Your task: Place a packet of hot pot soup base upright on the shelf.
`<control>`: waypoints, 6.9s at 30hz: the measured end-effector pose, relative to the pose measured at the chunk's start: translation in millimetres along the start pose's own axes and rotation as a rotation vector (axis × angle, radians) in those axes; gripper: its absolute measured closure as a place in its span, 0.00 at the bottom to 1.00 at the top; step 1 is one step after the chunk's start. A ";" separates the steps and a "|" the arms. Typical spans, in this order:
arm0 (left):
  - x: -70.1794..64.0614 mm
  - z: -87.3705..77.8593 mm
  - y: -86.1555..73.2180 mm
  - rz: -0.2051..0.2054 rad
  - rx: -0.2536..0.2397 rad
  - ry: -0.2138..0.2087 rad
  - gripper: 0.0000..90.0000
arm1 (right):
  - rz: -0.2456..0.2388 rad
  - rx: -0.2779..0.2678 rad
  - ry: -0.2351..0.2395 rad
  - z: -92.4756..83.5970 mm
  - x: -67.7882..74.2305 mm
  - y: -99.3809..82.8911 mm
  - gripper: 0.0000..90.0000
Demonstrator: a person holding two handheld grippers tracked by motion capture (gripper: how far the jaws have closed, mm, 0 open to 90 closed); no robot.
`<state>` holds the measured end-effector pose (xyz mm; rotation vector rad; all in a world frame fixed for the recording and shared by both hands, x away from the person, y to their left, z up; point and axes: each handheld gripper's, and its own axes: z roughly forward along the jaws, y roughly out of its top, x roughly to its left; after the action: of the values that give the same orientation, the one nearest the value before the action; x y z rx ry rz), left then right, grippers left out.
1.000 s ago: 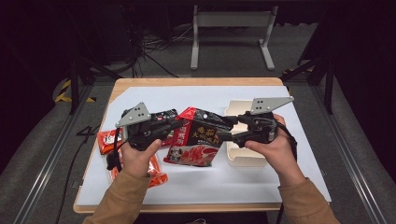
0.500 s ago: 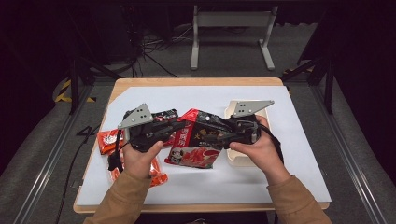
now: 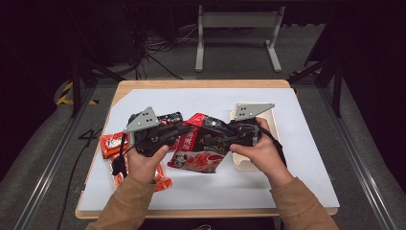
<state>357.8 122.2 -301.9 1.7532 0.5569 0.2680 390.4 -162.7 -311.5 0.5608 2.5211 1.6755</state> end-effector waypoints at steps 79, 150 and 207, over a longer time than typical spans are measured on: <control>33.2 9.1 -15.8 -0.122 0.046 0.047 0.39 | -0.158 0.085 -0.342 -86.0 -94.9 70.1 0.85; 40.6 14.9 -23.1 -0.145 0.088 0.051 0.35 | -0.043 0.088 -0.402 -88.1 -163.0 -14.2 0.80; 42.1 -23.0 -47.1 -0.035 0.252 0.115 0.21 | 0.075 -0.048 -0.538 -154.0 -95.9 -29.2 0.38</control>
<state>372.7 170.8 -345.9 1.9781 0.7294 0.2844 433.5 -339.9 -289.4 0.9606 2.0890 1.3636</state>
